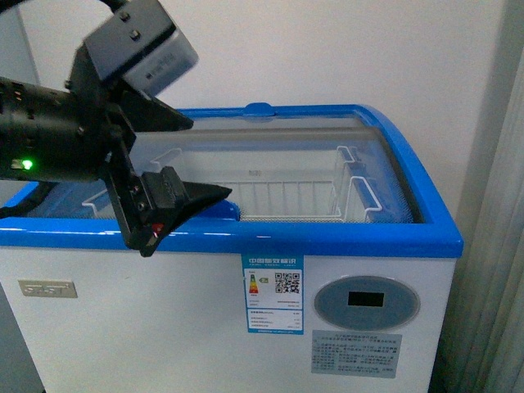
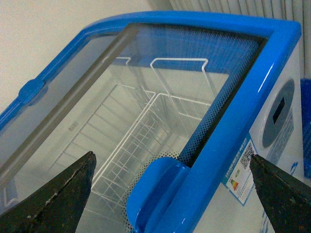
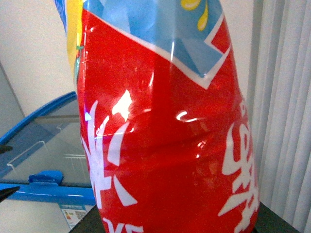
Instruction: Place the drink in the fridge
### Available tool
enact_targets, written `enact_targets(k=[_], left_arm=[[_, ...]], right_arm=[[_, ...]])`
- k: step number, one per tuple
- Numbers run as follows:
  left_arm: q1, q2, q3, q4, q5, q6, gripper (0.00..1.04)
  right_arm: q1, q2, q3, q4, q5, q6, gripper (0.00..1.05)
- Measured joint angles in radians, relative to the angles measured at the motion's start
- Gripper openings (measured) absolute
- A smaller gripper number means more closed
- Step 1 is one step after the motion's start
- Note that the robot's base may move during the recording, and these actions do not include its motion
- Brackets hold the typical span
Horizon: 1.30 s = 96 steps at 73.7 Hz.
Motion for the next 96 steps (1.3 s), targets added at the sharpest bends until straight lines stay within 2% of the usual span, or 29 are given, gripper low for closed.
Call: enact_targets(k=[14,28,69,96], left_arm=[[0.012,0.103,0.126,-0.148,-0.006,0.202,0.97],[0.043,0.172,0.239,-0.213,-0.032,0.294,0.97],[0.053,0.356,0.466,-0.304,-0.046,0.349,0.97],[0.056,0.588,0.851,-0.277,-0.176,0.344,0.97]], right_arm=[[0.000,0.000,0.000,0.000,0.000,0.000,0.35],[0.000,0.000,0.000,0.000,0.000,0.000,0.35],[0.000,0.000,0.000,0.000,0.000,0.000,0.35],[0.000,0.000,0.000,0.000,0.000,-0.001,0.35]])
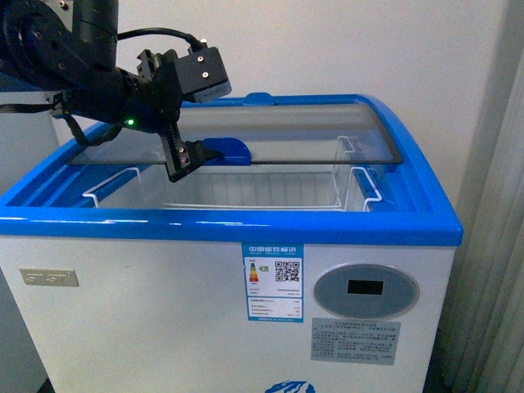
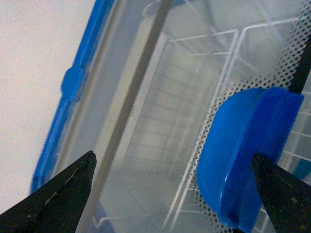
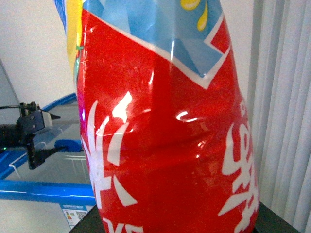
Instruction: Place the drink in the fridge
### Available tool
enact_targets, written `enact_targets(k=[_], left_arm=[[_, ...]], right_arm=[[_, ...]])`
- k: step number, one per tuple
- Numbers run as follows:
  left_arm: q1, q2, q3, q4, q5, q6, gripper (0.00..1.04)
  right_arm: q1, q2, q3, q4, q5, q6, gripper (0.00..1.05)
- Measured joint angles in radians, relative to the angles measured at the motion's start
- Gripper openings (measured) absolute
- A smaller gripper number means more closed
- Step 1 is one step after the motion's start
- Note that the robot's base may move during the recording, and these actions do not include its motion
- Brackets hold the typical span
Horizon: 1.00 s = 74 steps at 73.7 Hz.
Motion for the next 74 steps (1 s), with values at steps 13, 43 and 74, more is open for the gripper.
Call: enact_targets(k=[13,43,74], left_arm=[[0.005,0.126,0.176,0.088,-0.114,-0.021,0.97],[0.016,0.125,0.127,0.363,-0.446,-0.293,0.97],[0.048,-0.619,-0.795,0.449,-0.451,-1.092,0.88]], right_arm=[[0.000,0.000,0.000,0.000,0.000,0.000,0.35],[0.000,0.000,0.000,0.000,0.000,0.000,0.35],[0.000,0.000,0.000,0.000,0.000,0.000,0.35]])
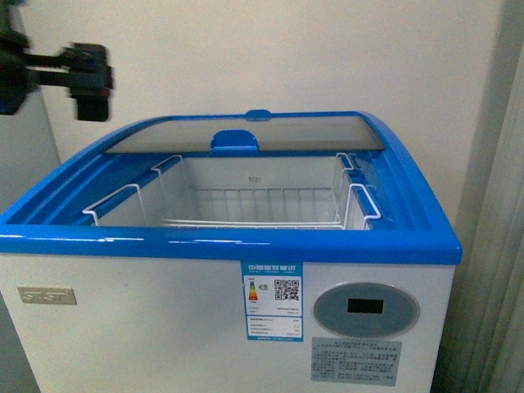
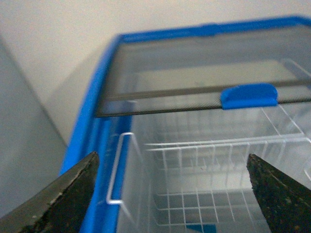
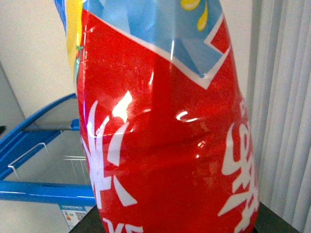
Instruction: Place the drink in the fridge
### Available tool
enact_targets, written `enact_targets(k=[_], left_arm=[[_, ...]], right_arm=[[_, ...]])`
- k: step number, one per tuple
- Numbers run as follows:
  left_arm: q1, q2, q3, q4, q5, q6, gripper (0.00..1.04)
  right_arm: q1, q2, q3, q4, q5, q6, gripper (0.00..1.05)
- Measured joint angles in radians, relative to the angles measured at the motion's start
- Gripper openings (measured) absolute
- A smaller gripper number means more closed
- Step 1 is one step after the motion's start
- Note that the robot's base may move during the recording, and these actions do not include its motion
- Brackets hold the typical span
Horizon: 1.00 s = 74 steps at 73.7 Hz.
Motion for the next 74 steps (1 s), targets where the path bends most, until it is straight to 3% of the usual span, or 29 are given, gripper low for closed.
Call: enact_targets(k=[5,13,17,28,35,50,74], left_arm=[[0.011,-0.131,-0.197,0.171,-0.055,-0.043,0.75],[0.035,-0.239,-0.399,0.280,-0.058,-0.069,0.58],[0.038,-0.262,-0.476,0.302,-0.051,-0.077,0.49],[0.048,-0.324,-0.630,0.341,-0.035,-0.083,0.26],[0.072,-0.412,-0.726,0.369,-0.002,-0.085,0.03],[0.113,-0.522,-0.850,0.375,0.026,-0.089,0.03],[0.113,-0.686,-0.965,0.327,0.026,-0.089,0.03]], right_arm=[[-0.014,0.023,0.024,-0.070,-0.041,-0.004,0.35],[-0.106,0.130,0.237,-0.516,-0.266,-0.099,0.34],[-0.134,0.187,0.290,-0.648,-0.338,-0.181,0.34],[-0.126,0.397,0.354,-0.597,-0.380,-0.426,0.34],[-0.075,0.670,0.549,-0.528,-0.298,-0.640,0.34],[0.055,1.124,0.862,-0.547,-0.112,-0.962,0.34],[0.208,1.482,1.198,-0.571,0.032,-1.112,0.34]])
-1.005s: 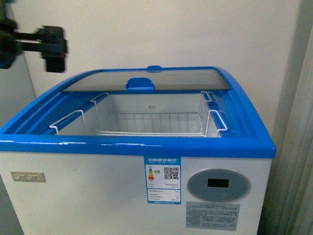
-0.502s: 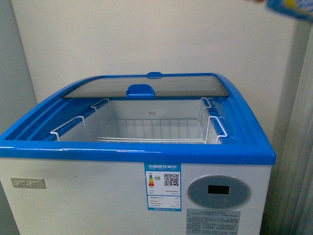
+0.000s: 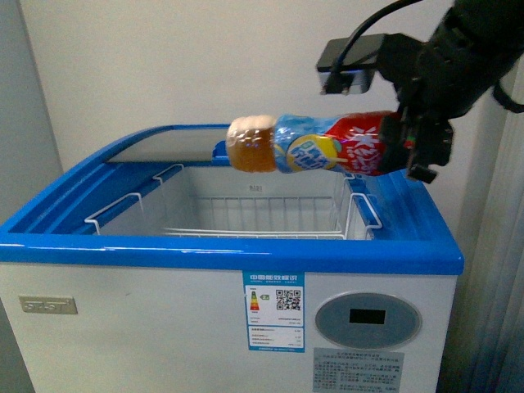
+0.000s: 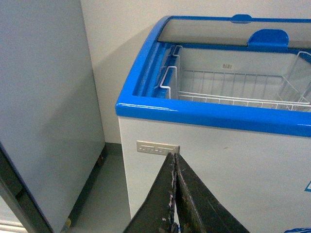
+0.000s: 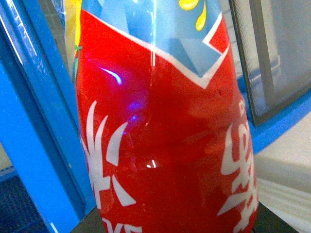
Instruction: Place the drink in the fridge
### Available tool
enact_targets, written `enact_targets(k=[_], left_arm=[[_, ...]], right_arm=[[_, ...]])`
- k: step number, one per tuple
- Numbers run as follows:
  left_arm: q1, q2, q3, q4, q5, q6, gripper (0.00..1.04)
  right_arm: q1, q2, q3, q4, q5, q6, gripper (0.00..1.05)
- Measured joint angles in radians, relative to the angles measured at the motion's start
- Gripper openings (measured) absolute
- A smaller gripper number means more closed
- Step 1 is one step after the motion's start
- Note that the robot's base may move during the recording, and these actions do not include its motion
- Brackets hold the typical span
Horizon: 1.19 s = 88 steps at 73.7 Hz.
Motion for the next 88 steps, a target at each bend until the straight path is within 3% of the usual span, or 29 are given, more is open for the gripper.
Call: enact_targets(k=[42,60,70,80,88], left_arm=[[0.000,-0.273,-0.128,-0.146,0.001,0.000,0.03],[0.000,-0.425,-0.128,-0.282,0.000,0.000,0.03],[0.000,-0.510,-0.128,-0.361,0.001,0.000,0.03],[0.000,-0.579,-0.128,-0.429,0.001,0.000,0.03],[0.000,-0.631,-0.128,-0.480,0.001,0.000,0.03]], right_arm=[[0.041,0.250,0.167,0.040,0.074,-0.077,0.34],[0.051,0.232,0.164,0.119,0.050,-0.058,0.74],[0.048,0.161,0.122,0.159,0.008,0.022,0.98],[0.012,-0.025,-0.024,0.253,-0.006,0.216,0.97],[-0.050,-0.263,-0.216,0.231,-0.002,0.479,0.97]])
